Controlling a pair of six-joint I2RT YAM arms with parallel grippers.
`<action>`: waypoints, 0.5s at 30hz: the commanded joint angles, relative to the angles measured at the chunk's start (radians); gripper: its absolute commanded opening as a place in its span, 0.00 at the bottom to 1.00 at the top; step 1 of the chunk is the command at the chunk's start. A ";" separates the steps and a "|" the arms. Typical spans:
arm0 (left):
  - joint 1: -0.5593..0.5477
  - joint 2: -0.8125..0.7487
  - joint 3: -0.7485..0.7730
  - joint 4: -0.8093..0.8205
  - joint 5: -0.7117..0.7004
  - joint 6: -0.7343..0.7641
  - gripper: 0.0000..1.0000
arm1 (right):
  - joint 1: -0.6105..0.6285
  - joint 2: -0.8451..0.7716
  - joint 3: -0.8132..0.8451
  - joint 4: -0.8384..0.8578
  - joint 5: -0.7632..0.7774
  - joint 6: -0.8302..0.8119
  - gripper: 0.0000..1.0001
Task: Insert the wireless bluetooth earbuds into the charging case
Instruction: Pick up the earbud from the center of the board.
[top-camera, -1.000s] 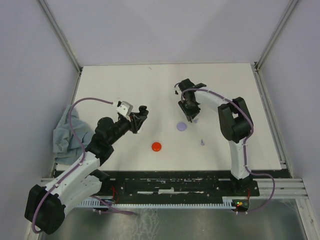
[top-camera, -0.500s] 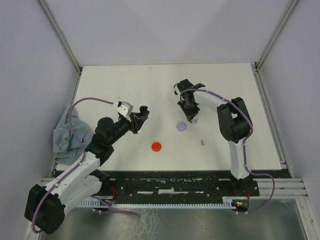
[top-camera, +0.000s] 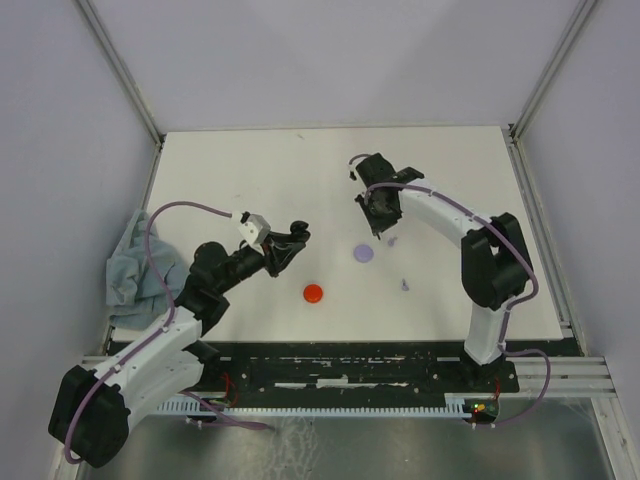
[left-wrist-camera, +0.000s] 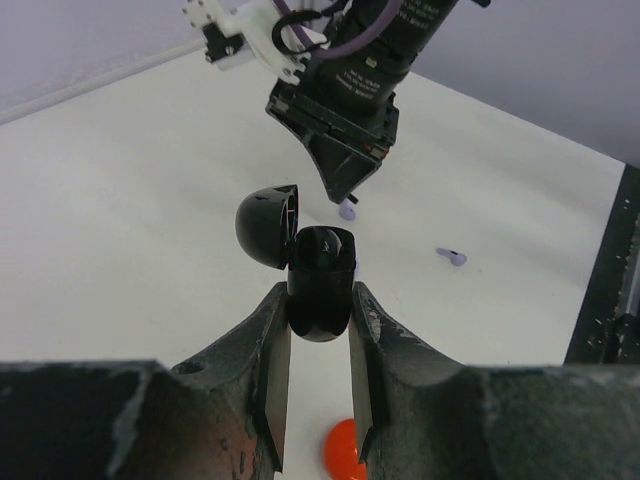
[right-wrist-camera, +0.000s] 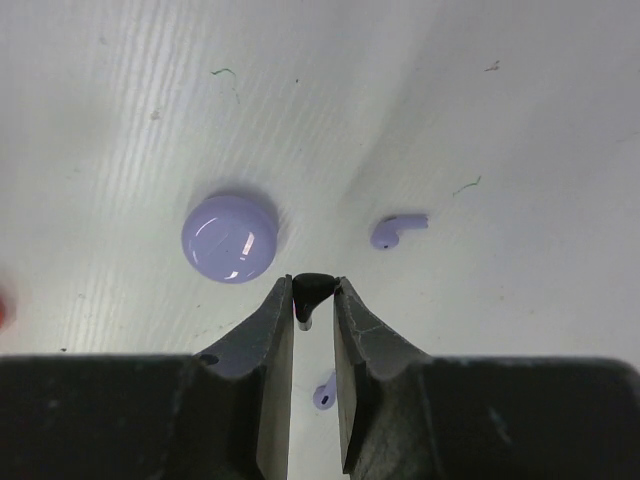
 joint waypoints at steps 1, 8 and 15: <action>-0.002 -0.016 -0.012 0.167 0.106 0.021 0.03 | 0.025 -0.151 -0.015 0.026 0.044 0.050 0.23; -0.005 0.007 -0.006 0.250 0.191 0.056 0.03 | 0.084 -0.296 -0.026 0.029 0.073 0.089 0.23; -0.021 0.080 0.030 0.335 0.250 0.082 0.03 | 0.184 -0.453 -0.034 0.055 0.106 0.137 0.23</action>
